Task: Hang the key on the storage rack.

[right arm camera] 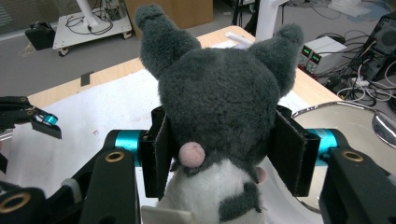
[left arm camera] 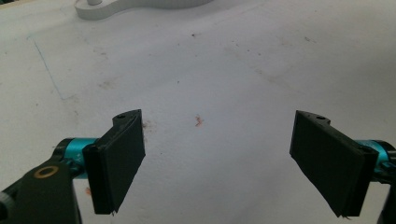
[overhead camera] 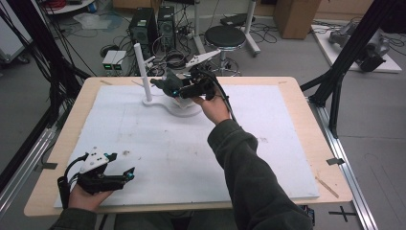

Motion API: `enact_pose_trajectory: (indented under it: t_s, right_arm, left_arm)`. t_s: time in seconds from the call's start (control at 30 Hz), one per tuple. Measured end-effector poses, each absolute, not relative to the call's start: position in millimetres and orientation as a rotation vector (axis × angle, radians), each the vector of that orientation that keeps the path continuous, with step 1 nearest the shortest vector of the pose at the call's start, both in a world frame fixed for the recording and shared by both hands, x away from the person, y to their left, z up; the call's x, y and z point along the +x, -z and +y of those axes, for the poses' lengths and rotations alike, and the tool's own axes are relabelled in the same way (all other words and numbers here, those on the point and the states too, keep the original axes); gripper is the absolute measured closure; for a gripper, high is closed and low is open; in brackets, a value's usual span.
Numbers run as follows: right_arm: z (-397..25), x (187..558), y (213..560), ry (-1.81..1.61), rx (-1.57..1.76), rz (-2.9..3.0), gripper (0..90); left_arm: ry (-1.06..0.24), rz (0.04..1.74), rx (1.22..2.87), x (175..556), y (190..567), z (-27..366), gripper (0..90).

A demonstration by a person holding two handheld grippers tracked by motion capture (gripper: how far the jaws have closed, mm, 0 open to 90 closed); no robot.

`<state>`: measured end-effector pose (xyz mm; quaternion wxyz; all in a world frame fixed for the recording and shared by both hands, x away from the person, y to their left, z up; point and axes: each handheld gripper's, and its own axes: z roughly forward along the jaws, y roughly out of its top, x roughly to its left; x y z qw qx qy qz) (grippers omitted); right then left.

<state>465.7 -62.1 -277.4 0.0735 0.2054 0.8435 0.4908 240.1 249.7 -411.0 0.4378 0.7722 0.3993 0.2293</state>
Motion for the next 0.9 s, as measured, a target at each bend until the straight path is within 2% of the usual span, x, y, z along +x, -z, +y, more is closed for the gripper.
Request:
enact_pose_trajectory:
  t_s: [0.9]
  right_arm:
    - [-34.3,485.5,261.3,-1.468,0.663,2.516,45.1]
  left_arm:
    - [-0.571,0.987,1.922,240.2,411.1,248.4,18.2]
